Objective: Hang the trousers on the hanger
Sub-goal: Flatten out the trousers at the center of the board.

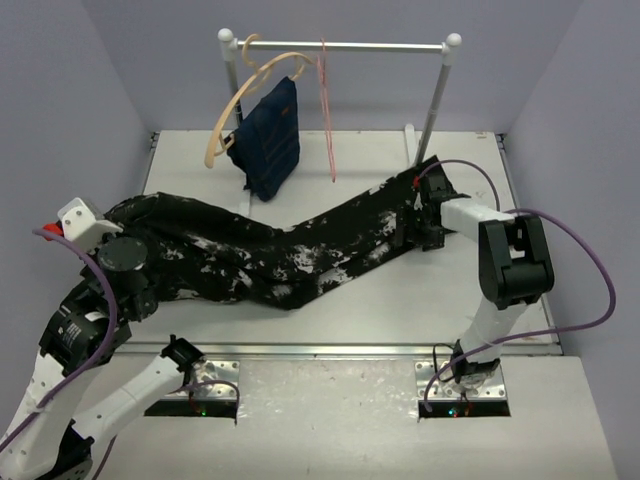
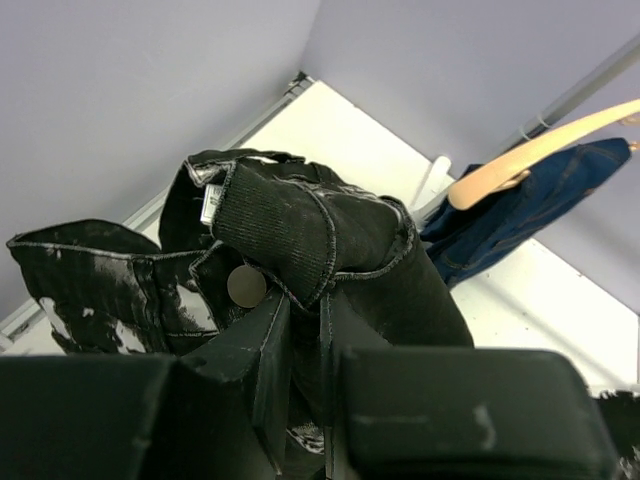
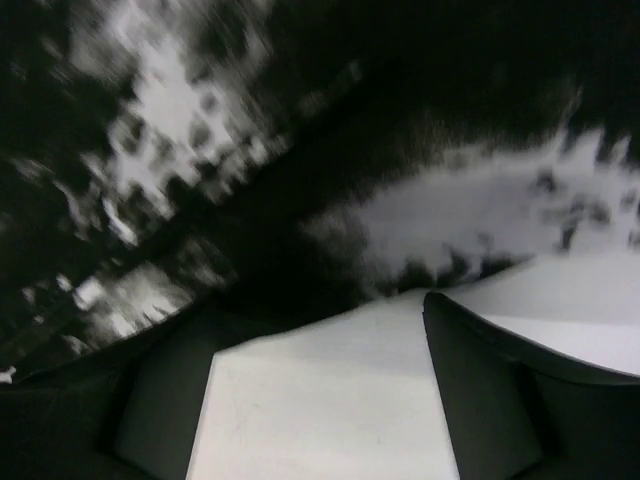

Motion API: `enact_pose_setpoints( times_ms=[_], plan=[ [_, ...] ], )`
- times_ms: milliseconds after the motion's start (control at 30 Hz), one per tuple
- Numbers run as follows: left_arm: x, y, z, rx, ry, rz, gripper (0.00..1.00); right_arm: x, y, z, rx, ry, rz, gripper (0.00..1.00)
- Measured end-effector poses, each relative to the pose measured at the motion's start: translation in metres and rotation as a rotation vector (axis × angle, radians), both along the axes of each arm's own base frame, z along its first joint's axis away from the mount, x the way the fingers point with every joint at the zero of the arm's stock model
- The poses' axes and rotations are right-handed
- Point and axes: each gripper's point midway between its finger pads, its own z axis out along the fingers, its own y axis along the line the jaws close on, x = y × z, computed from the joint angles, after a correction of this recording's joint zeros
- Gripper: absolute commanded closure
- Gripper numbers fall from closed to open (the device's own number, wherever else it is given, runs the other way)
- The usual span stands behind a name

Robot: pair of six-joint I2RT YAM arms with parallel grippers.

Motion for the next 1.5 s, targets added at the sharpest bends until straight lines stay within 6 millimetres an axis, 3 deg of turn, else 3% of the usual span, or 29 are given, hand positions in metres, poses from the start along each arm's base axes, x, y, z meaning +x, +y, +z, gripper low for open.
enact_pose_setpoints(
  times_ms=[67,133,233,400,533,700,867,967,1033,1067,1167,1200,1267,1367,1400,1433,1500],
  plan=[
    [-0.002,-0.003,0.006,0.009,-0.015,-0.044,0.98,0.012,0.000,0.001,0.023,-0.031,-0.031,0.81],
    [-0.003,-0.004,0.014,0.008,-0.044,-0.074,0.98,0.011,0.000,-0.003,0.052,-0.039,-0.063,1.00],
    [-0.003,-0.007,0.023,0.010,-0.089,-0.115,0.98,0.007,-0.006,-0.004,0.145,-0.081,-0.145,1.00],
    [0.011,-0.022,0.017,0.026,-0.078,-0.168,1.00,-0.036,-0.054,-0.002,0.219,-0.092,-0.393,1.00],
    [0.038,-0.044,0.005,0.041,-0.018,-0.207,1.00,-0.069,-0.076,0.017,0.204,-0.176,-0.524,1.00],
    [0.083,-0.083,-0.012,0.063,0.075,-0.289,1.00,-0.087,-0.107,0.050,0.170,-0.330,-0.688,1.00],
    [0.131,-0.135,-0.004,0.032,0.095,-0.426,1.00,-0.099,-0.142,0.069,0.101,-0.412,-0.844,1.00],
    [0.143,-0.153,0.005,0.040,0.072,-0.515,1.00,-0.108,-0.153,0.069,0.089,-0.409,-0.906,0.99],
    [0.144,-0.154,0.018,0.048,0.025,-0.539,0.99,-0.112,-0.157,0.067,0.092,-0.396,-0.933,0.93],
    [0.142,-0.150,0.025,0.045,-0.017,-0.532,0.90,-0.113,-0.155,0.067,0.105,-0.388,-0.936,0.82],
    [0.119,-0.122,0.024,0.022,-0.124,-0.451,0.79,-0.112,-0.149,0.066,0.141,-0.378,-0.924,0.31],
    [0.109,-0.110,0.016,0.012,-0.141,-0.414,0.81,-0.111,-0.147,0.067,0.155,-0.378,-0.916,0.26],
    [0.089,-0.089,-0.008,-0.063,-0.168,-0.324,0.88,-0.109,-0.140,0.069,0.189,-0.381,-0.891,0.25],
    [0.063,-0.064,-0.059,-0.177,-0.125,-0.195,0.88,-0.104,-0.131,0.079,0.235,-0.415,-0.847,0.25],
    [0.056,-0.057,-0.073,-0.208,-0.114,-0.155,0.77,-0.102,-0.129,0.084,0.246,-0.428,-0.831,0.24],
    [0.049,-0.051,-0.085,-0.235,-0.097,-0.119,0.56,-0.101,-0.127,0.089,0.253,-0.441,-0.814,0.22],
    [0.035,-0.040,-0.104,-0.273,-0.064,-0.051,0.18,-0.095,-0.124,0.103,0.263,-0.472,-0.775,0.08]
  ],
)
